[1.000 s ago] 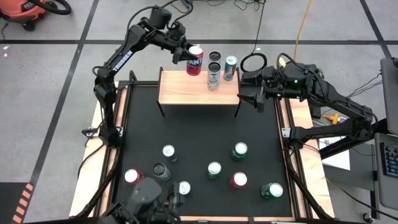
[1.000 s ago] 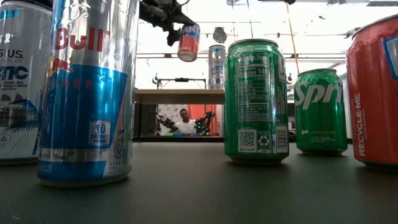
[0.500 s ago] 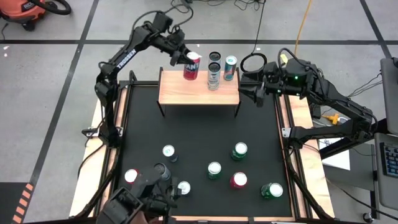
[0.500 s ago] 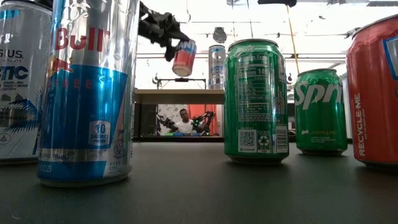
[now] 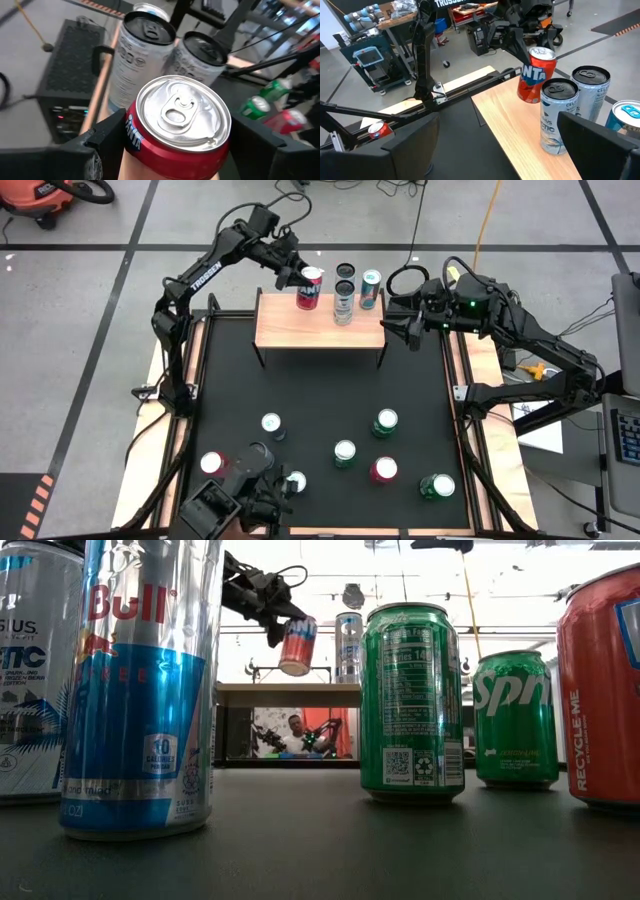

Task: Place canned beverage on shelf
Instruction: Put the top center orange soda can on the shelf

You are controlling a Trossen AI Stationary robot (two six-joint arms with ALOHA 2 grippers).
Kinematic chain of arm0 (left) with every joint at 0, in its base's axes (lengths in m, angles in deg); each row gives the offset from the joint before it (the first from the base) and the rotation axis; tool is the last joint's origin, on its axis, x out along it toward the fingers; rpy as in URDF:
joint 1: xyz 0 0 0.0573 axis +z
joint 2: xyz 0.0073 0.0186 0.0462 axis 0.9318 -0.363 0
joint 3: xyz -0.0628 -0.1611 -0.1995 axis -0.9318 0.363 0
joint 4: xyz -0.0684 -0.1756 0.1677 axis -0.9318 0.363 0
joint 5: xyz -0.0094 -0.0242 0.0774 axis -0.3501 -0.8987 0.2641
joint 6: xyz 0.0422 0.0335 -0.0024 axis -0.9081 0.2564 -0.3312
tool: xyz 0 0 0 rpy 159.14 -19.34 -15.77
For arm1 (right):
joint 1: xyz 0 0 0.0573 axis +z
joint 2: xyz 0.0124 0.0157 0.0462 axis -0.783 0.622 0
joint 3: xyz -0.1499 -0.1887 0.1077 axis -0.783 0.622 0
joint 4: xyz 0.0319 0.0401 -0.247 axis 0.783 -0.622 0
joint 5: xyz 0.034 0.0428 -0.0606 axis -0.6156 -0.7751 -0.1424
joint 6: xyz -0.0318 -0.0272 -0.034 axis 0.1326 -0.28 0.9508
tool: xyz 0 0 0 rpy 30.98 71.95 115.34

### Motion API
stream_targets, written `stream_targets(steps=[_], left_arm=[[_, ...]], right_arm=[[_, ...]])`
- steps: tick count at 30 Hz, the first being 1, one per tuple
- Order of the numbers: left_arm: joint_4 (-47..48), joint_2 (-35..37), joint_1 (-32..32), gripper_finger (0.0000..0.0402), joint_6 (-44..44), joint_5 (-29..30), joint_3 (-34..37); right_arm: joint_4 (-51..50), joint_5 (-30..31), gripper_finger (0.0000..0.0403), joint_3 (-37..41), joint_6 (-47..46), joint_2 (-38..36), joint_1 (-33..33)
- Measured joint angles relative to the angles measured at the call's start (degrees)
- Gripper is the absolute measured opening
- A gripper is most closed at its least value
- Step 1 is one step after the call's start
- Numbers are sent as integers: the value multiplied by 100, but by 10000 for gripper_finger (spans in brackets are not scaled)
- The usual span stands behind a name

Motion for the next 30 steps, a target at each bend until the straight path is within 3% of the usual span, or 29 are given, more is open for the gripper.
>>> stream_targets(steps=[14, 23, 27, 30], left_arm=[[82, 0, -104, 277, 19, 1467, 0], [118, 11, -334, 277, -194, 1043, 4], [326, 9, -204, 277, -293, 985, 4], [467, 9, -33, 277, -277, 572, 4]], right_arm=[[-2, -20, 381, 0, 43, 98, 0], [-4, -23, 381, 0, 63, 98, 0], [-4, -24, 381, 0, 57, 98, 0], [-4, -24, 381, 0, 56, 98, 0]])
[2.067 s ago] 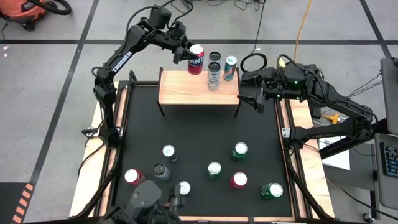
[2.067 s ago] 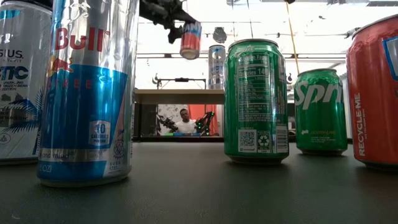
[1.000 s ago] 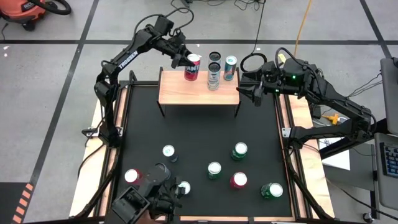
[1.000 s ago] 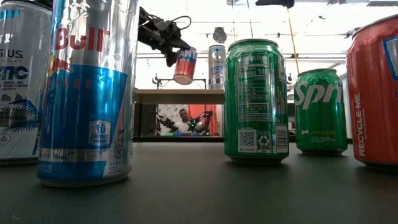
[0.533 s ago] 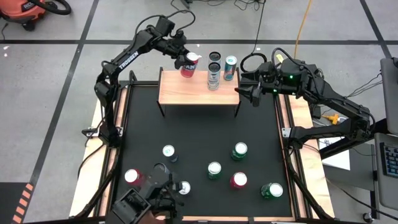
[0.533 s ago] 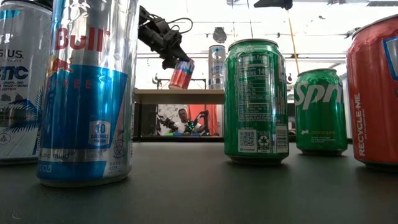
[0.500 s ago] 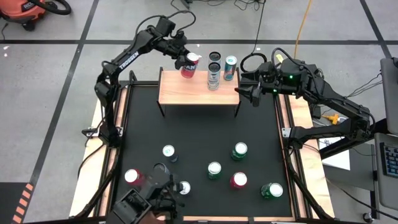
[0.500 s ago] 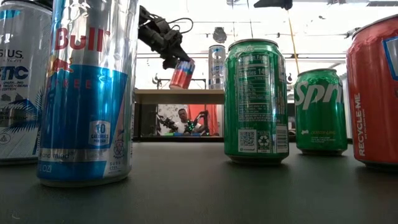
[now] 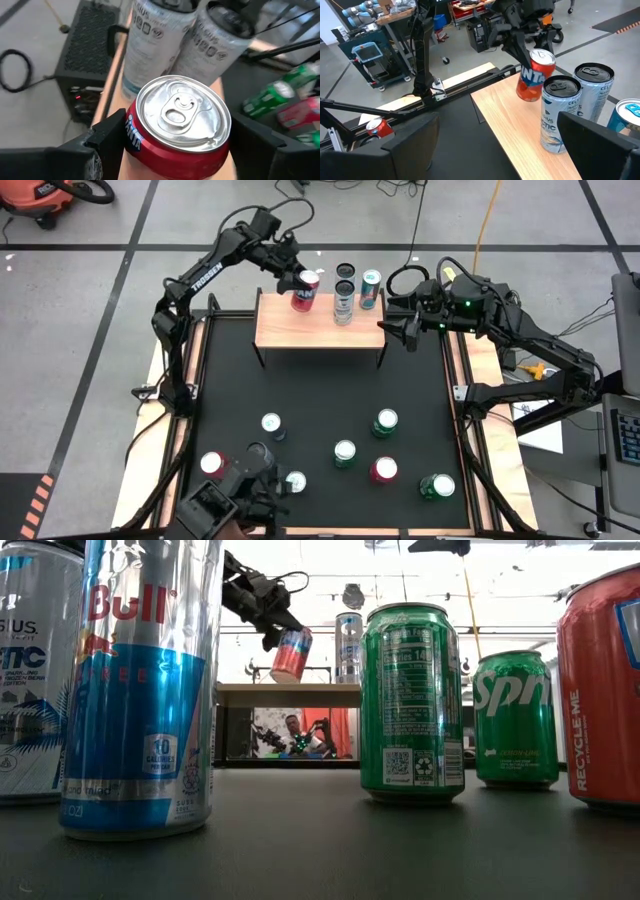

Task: Place canned beverage on shelf
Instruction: Put the top center orange soda can on the shelf

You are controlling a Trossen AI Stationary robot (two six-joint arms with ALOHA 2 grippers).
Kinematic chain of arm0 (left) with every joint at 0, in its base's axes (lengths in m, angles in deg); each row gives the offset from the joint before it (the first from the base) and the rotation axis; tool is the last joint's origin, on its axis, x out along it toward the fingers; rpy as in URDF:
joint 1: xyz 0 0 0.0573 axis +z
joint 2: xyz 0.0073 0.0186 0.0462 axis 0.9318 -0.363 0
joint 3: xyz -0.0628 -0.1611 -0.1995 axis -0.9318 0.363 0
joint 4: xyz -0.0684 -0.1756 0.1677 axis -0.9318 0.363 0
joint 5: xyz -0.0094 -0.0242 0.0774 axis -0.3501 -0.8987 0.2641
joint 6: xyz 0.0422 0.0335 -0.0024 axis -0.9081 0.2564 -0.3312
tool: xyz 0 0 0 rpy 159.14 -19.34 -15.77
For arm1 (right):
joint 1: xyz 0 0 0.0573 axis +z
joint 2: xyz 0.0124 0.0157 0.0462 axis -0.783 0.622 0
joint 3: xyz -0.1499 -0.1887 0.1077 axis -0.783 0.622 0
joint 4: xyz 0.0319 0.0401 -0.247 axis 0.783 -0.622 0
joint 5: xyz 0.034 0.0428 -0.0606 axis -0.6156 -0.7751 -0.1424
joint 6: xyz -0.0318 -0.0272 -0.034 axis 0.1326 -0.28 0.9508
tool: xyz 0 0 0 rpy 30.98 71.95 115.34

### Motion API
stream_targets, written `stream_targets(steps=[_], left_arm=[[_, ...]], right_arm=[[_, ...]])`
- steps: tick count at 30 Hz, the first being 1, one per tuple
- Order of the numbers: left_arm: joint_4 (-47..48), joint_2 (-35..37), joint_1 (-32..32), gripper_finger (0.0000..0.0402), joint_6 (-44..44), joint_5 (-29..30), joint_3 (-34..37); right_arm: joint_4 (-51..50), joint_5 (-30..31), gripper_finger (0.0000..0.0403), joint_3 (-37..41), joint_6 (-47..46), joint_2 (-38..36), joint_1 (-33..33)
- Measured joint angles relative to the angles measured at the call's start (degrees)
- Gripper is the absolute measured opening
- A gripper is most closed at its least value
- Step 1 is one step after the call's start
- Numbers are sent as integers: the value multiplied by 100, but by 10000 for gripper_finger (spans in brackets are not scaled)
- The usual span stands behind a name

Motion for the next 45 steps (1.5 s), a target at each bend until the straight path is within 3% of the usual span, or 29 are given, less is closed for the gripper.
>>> stream_targets(steps=[6, 14, 26, 36, 45], left_arm=[[42, 0, 246, 277, 2, -575, 6], [-2090, -4, 213, 277, 915, -611, 599], [-1600, 35, 76, 277, 905, -680, 977], [-1878, 39, -19, 277, 716, -144, 977], [-2045, 33, 46, 277, 741, -85, 977]], right_arm=[[17, 0, 381, 0, 85, 63, 0], [166, -2, 381, 2, 94, 217, 0], [166, 16, 381, 2, 74, 220, -2], [170, 4, 381, 2, 92, 221, -224], [170, 0, 381, 2, 95, 221, -330]])
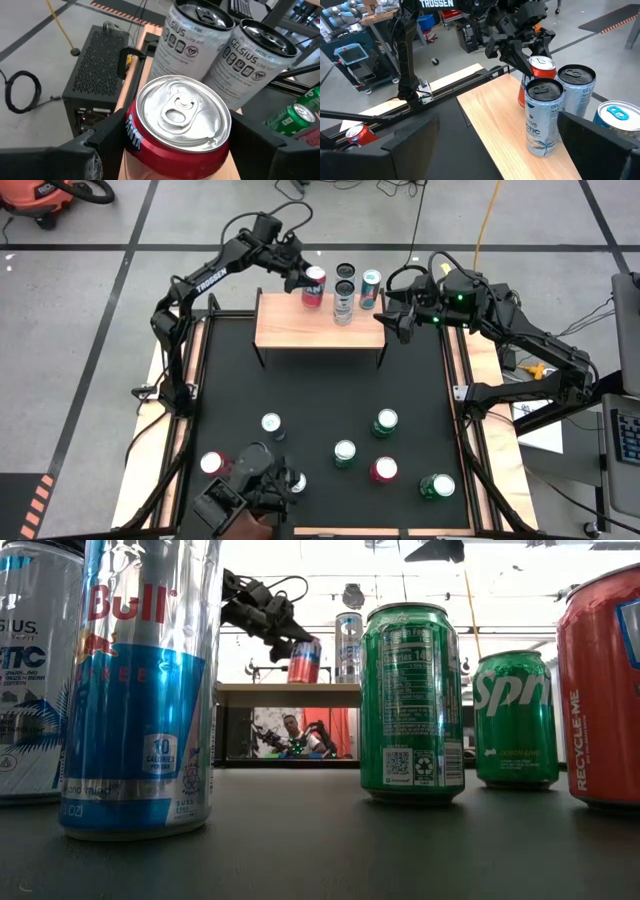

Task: Place canned beverage on shelf
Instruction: Put the top center orange soda can on the shelf

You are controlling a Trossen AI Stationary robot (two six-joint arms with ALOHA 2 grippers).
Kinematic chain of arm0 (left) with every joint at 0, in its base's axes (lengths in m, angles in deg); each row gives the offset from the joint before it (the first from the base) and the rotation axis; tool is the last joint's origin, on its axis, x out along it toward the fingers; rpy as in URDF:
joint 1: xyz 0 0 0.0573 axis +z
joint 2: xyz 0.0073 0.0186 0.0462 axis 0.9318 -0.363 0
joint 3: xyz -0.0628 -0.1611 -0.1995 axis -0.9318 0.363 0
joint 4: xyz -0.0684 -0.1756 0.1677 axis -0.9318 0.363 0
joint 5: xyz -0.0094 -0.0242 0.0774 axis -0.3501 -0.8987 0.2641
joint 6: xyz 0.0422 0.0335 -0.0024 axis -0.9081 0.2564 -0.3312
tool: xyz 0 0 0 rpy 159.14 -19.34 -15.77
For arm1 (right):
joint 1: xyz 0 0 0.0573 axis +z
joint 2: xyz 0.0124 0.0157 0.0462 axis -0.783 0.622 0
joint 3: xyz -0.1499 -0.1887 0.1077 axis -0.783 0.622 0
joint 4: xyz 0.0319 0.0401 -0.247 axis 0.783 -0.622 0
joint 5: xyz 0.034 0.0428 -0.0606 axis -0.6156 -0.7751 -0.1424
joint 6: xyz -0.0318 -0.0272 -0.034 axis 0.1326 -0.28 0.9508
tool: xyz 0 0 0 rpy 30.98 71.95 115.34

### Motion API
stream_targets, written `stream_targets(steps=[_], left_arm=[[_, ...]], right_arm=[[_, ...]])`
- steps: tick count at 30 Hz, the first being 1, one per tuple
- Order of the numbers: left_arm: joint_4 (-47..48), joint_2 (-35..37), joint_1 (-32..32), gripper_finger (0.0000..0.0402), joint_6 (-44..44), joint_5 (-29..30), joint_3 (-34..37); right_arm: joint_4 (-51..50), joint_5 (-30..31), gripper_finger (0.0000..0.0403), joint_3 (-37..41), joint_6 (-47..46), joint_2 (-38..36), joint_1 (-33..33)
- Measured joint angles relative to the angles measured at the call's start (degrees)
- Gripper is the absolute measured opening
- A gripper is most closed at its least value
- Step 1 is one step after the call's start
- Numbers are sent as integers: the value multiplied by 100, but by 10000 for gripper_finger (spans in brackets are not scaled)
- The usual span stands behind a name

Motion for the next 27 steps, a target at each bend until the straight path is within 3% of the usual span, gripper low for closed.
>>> stream_targets(steps=[27], left_arm=[[-524, 160, -44, 277, 156, 160, 404]], right_arm=[[2, -4, 381, 0, -14, 0, 0]])
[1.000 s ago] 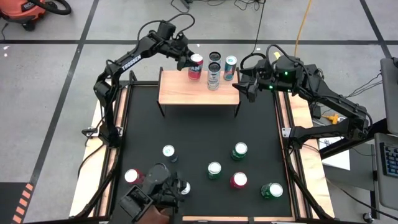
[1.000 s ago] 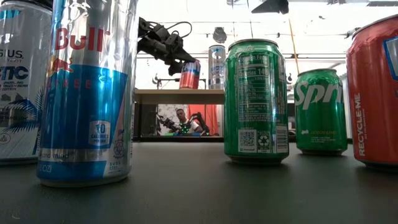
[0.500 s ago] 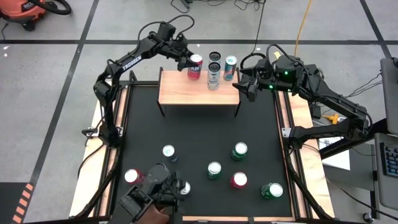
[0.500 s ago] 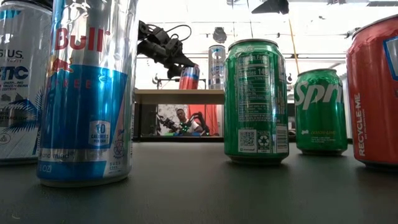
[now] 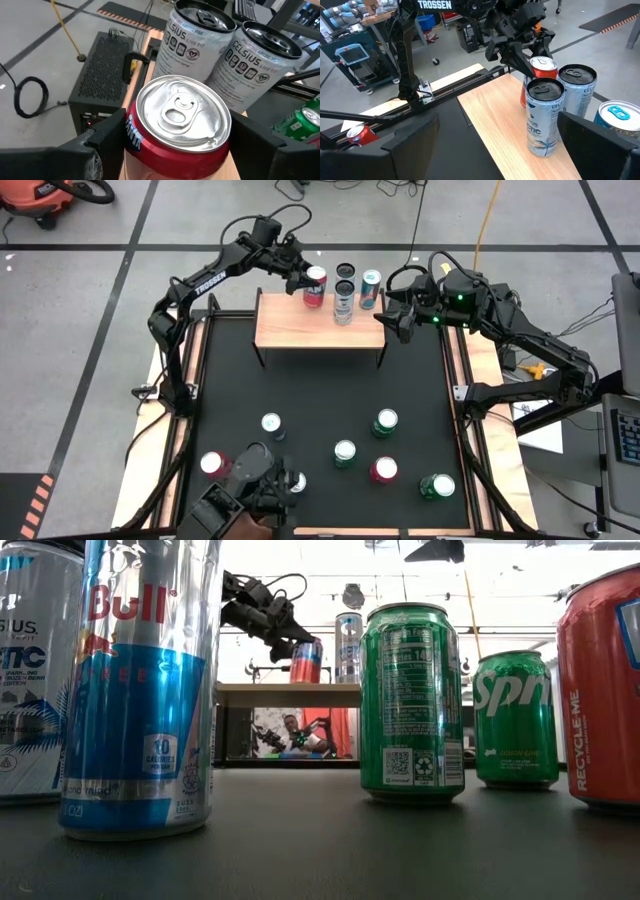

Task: Place canned beverage on shelf
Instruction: Put the top center orange soda can on the shelf

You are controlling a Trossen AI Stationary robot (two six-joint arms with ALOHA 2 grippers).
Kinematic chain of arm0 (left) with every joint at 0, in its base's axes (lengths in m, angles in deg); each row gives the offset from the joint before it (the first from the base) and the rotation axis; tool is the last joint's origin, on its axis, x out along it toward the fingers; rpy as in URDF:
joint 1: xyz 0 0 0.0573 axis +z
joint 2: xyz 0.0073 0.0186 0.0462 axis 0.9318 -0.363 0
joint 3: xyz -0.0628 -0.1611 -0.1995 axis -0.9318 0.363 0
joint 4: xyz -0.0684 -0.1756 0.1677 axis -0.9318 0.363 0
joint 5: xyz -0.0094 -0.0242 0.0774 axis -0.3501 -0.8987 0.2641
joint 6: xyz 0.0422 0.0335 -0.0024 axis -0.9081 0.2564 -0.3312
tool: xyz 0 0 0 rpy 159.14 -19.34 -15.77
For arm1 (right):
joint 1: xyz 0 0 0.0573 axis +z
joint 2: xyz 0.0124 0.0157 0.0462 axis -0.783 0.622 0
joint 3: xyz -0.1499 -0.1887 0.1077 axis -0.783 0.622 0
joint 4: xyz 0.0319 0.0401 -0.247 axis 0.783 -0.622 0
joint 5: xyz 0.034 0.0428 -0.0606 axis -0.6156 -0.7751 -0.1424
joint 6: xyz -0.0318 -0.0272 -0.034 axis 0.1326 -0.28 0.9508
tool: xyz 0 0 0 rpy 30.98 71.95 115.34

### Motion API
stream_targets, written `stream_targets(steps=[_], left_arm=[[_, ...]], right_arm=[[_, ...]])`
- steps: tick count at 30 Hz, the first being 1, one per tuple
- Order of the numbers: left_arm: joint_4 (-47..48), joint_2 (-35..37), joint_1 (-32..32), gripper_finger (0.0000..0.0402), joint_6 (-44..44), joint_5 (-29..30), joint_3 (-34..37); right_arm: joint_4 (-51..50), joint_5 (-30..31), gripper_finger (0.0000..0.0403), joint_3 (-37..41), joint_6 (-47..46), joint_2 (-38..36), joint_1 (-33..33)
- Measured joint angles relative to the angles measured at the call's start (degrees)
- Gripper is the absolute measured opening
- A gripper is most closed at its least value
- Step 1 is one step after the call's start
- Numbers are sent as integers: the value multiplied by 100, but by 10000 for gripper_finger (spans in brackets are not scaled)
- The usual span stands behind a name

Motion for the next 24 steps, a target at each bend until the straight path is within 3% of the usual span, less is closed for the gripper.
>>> stream_targets(steps=[12, 24], left_arm=[[116, 95, -142, 277, 20, 60, 2], [697, 1430, 9, 277, 166, 239, -9]], right_arm=[[-2, 0, 381, 0, 11, 0, 0], [0, -1, 381, 0, -65, 0, 0]])
